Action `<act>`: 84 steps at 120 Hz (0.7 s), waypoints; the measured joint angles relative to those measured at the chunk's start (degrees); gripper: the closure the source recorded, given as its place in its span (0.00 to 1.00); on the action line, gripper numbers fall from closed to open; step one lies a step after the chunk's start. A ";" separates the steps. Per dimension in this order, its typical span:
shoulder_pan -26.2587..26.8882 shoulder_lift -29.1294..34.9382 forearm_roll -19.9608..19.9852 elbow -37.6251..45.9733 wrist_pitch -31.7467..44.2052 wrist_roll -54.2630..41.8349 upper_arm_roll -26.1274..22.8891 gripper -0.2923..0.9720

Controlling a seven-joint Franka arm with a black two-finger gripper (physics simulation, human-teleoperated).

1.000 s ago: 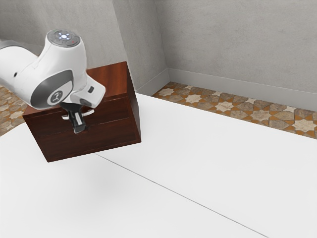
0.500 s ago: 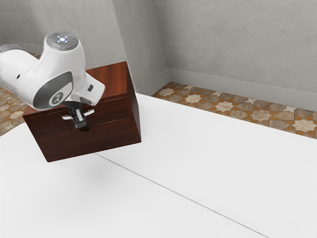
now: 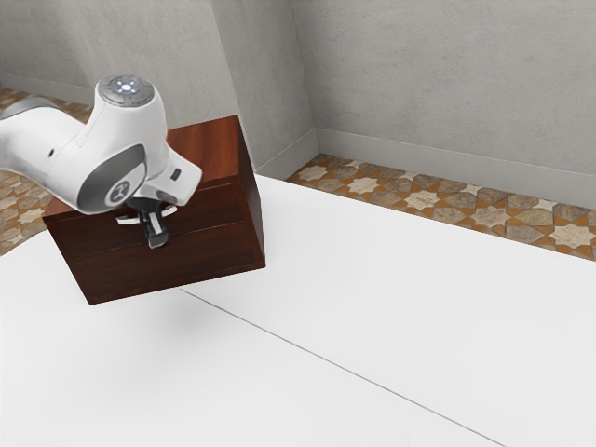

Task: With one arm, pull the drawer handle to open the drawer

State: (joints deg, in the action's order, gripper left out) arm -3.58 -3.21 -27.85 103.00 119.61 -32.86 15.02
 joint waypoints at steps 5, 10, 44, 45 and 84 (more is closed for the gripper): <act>-0.17 0.26 0.24 0.01 0.13 -0.13 -0.04 0.57; -0.27 0.69 0.43 0.13 0.22 -0.25 -0.03 0.62; 0.75 6.12 1.10 5.12 0.39 -0.76 0.20 0.73; 0.78 6.34 1.15 5.30 0.38 -0.77 0.19 0.74; 2.83 12.06 2.10 11.28 0.22 -0.64 -0.28 0.76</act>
State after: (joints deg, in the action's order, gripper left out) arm -0.76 8.84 -25.75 114.28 119.83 -33.50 14.74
